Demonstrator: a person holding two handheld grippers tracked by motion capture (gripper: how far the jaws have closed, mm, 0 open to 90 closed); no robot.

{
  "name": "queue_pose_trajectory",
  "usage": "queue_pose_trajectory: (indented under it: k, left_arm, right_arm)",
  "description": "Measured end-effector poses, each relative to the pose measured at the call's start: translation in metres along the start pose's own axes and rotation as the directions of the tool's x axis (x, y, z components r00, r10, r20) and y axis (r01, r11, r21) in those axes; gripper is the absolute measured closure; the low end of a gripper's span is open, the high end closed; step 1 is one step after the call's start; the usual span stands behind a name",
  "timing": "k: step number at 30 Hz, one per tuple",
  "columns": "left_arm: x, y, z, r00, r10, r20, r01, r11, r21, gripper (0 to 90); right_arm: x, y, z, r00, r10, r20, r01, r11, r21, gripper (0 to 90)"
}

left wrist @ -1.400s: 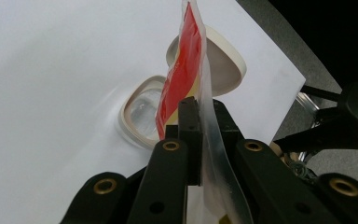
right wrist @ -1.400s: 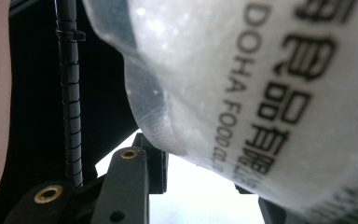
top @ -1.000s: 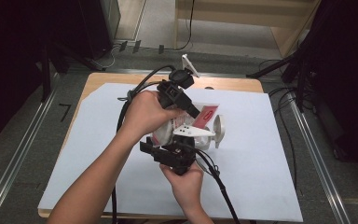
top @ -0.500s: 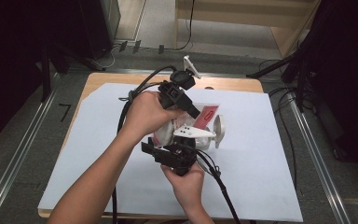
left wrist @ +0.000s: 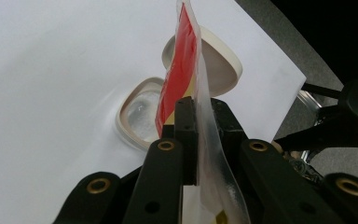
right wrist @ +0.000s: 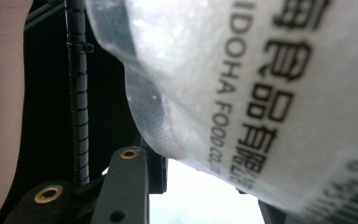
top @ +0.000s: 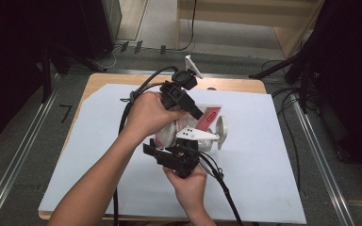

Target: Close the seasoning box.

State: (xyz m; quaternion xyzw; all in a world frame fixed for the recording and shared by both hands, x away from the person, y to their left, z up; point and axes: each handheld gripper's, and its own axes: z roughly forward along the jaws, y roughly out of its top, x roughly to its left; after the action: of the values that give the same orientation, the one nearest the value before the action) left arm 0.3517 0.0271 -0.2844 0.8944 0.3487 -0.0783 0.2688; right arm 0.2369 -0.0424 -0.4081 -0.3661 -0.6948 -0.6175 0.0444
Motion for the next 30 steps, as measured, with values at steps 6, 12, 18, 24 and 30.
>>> queue_pose_trajectory:
  k: [6,12,18,24,30]
  left_arm:
    - [-0.0009,0.0003,-0.0005,1.0,0.003,0.003,-0.003,1.0,0.008,80.5]
    - [-0.0049,0.0007,0.0,0.9997,0.01,-0.021,-0.01,0.9998,0.016,79.3]
    - [-0.0092,-0.0002,-0.0005,0.998,0.027,-0.057,-0.026,0.9992,0.031,84.6]
    - [-0.0076,0.0,-0.0015,0.9982,0.019,-0.056,-0.016,0.999,0.042,87.2]
    - [-0.0047,0.003,-0.0018,0.9991,-0.009,-0.04,0.011,0.9992,0.038,87.2]
  right_arm:
    - [-0.0007,-0.0014,-0.0018,0.9998,0.018,-0.007,-0.018,1.0,-0.017,64.2]
    - [-0.0054,-0.0009,-0.0031,0.9968,0.069,-0.04,-0.07,0.997,-0.027,64.2]
    - [-0.0063,-0.0014,-0.0029,0.9961,0.075,-0.047,-0.077,0.997,-0.024,64.2]
    - [-0.0046,-0.0018,-0.002,0.9978,0.056,-0.036,-0.056,0.998,-0.015,64.2]
    - [-0.0025,0.0006,-0.0027,0.9995,0.02,-0.023,-0.02,1.0,-0.005,64.2]
